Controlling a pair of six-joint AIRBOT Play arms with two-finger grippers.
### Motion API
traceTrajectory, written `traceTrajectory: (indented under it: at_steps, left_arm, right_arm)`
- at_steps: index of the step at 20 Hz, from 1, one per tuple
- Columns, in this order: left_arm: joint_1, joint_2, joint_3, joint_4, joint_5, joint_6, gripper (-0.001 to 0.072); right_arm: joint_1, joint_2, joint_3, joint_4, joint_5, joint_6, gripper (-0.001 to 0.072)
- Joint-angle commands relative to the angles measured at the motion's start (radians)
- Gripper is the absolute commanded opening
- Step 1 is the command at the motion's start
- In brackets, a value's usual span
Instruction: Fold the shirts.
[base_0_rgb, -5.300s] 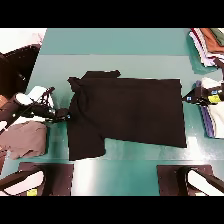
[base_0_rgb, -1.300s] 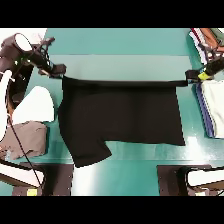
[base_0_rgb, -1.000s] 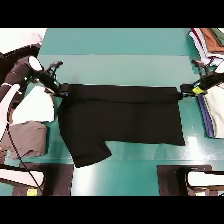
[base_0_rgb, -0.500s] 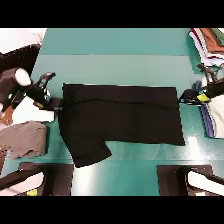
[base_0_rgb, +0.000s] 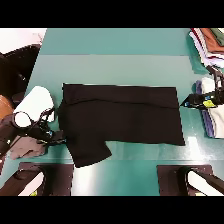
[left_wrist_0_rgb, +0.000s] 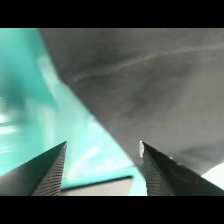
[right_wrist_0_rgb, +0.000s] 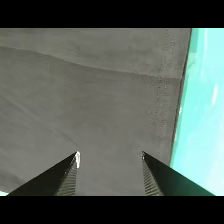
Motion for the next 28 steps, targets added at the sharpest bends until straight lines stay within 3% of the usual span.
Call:
traceTrajectory:
  at_steps: [1, 7, 8, 9, 10, 16, 20, 26, 28]
  left_arm:
    - [-0.003, 0.019, -0.073, -0.129, 0.120, -0.009, 0.0548]
    - [-0.003, 0.019, -0.103, -0.191, 0.143, 0.010, 0.0540]
    - [-0.003, 0.019, -0.103, -0.191, 0.136, 0.018, 0.0364]
    - [-0.003, 0.019, -0.098, -0.191, 0.135, 0.034, 0.0125]
    - [-0.003, 0.019, -0.089, -0.190, 0.135, 0.043, 0.0029]
    - [-0.003, 0.020, 0.073, -0.143, 0.002, 0.071, 0.0027]
    - [-0.003, 0.020, 0.100, -0.146, 0.032, 0.088, 0.0027]
    - [-0.003, 0.020, 0.100, -0.145, 0.033, 0.096, 0.0028]
    - [-0.003, 0.020, 0.100, -0.138, 0.031, 0.102, 0.0028]
  right_arm:
    - [0.001, 0.009, -0.004, 0.040, -0.005, 0.000, 0.0466]
    - [0.001, 0.009, -0.003, 0.065, 0.004, 0.000, 0.0448]
    - [0.001, 0.009, -0.003, 0.065, 0.006, 0.000, 0.0448]
    - [0.001, 0.009, -0.003, 0.064, 0.009, 0.000, 0.0448]
    - [0.000, 0.009, -0.003, 0.060, 0.018, 0.000, 0.0448]
    - [-0.227, 0.034, -0.166, 0.005, 0.142, -0.018, 0.0450]
    - [-0.411, 0.001, -0.375, -0.014, 0.133, -0.035, 0.0492]
    - [-0.316, -0.101, -0.454, -0.014, 0.095, -0.034, 0.0477]
    - [-0.245, -0.104, -0.446, -0.019, 0.078, -0.034, 0.0388]
